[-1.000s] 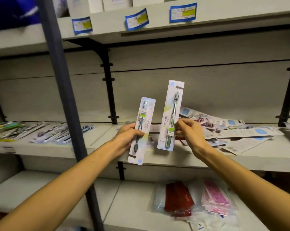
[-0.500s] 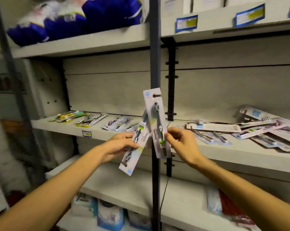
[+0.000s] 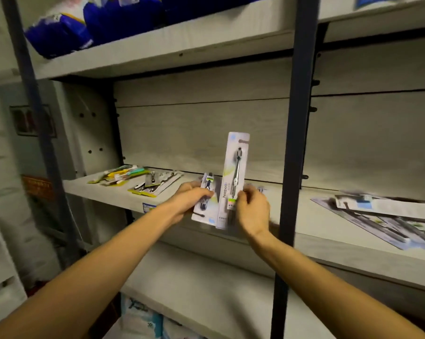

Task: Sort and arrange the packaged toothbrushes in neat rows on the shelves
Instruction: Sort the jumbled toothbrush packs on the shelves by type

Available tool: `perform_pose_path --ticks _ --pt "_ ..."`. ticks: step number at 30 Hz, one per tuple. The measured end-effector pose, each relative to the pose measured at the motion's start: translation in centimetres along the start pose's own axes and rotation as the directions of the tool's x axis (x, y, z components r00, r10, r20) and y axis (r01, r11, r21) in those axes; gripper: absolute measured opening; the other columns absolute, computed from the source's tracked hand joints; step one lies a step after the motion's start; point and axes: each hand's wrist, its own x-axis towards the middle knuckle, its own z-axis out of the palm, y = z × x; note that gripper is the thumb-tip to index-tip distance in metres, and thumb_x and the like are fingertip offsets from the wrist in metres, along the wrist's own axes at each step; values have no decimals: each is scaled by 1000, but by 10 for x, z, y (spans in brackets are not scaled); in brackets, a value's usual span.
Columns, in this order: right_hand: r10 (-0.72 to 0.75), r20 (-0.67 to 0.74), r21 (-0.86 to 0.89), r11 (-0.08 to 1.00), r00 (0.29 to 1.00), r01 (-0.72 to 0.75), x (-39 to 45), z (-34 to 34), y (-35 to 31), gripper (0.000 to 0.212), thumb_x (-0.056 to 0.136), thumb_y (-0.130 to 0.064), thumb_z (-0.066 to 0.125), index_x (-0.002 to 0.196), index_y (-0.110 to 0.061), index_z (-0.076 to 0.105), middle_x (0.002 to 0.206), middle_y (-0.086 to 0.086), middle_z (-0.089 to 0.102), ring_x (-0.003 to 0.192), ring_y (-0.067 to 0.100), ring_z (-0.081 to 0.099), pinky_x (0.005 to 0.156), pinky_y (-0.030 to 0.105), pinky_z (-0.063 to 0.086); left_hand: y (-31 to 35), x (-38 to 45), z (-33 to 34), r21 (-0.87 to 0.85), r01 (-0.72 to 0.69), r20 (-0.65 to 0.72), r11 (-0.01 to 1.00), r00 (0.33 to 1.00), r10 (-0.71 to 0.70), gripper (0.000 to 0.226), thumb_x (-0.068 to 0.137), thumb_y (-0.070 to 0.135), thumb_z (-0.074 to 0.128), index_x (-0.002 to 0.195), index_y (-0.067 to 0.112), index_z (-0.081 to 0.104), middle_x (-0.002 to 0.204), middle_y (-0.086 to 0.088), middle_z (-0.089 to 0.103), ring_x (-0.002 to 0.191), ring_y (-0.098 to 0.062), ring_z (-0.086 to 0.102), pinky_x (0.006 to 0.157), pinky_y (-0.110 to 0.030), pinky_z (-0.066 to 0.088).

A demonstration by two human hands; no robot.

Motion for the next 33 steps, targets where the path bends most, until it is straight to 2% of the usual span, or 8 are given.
perform_pose_path --ticks 4,8,11,16,18,22,28,33 --pt "156 -126 37 988 980 -153 45 3 8 23 99 -21 47 103 -14 69 107 10 72 97 30 65 89 44 53 5 38 4 139 -29 10 990 1000 28 34 91 -2 57 124 3 62 114 -19 71 97 -31 69 85 -37 56" --pt "292 -266 219 946 919 -237 61 10 22 21 97 -20 57 77 -20 65 99 5 73 96 26 67 90 43 53 1 66 22 163 -49 55 985 998 40 36 90 -6 58 126 1 61 116 -19 70 92 -27 67 78 -32 56" --pt "263 -265 205 955 928 -213 61 16 30 19 98 -26 58 85 -20 70 88 -5 71 86 16 67 74 27 52 -5 85 42 156 -111 150 982 985 88 41 89 -9 59 128 1 59 114 -14 72 91 -23 70 69 -25 59" --pt "226 -325 122 973 918 -196 64 13 40 21 99 -28 56 89 -16 70 85 -10 67 82 11 62 68 19 43 -10 110 59 386 -301 234 872 946 223 31 81 27 65 110 17 70 104 -3 73 98 -23 70 89 -43 58" --pt "245 -336 89 970 909 -228 64 11 41 21 100 -28 56 94 -14 71 92 -5 68 87 14 63 72 22 46 -15 115 54 434 -301 215 849 950 227 20 77 30 58 93 27 70 103 -4 73 95 -27 71 85 -48 59" --pt "275 -342 66 961 898 -269 65 10 36 23 98 -27 55 79 -23 67 92 0 72 82 18 65 64 25 48 -25 123 34 495 -367 202 788 930 306 30 91 15 60 119 24 69 123 4 69 115 -17 62 103 -36 50" --pt "203 -275 9 978 940 -208 56 15 21 26 97 -19 55 80 -10 72 86 12 73 86 35 68 83 58 54 -31 115 7 449 -509 218 734 859 463 26 93 12 60 116 18 71 120 -2 64 107 -21 62 91 -41 53" --pt "121 -185 38 993 975 -116 42 12 4 22 100 -14 53 92 -19 73 88 -3 74 85 17 70 67 27 57 -36 104 -9 477 -656 218 584 733 645 20 95 18 60 113 21 69 119 4 60 106 -16 58 89 -31 46"
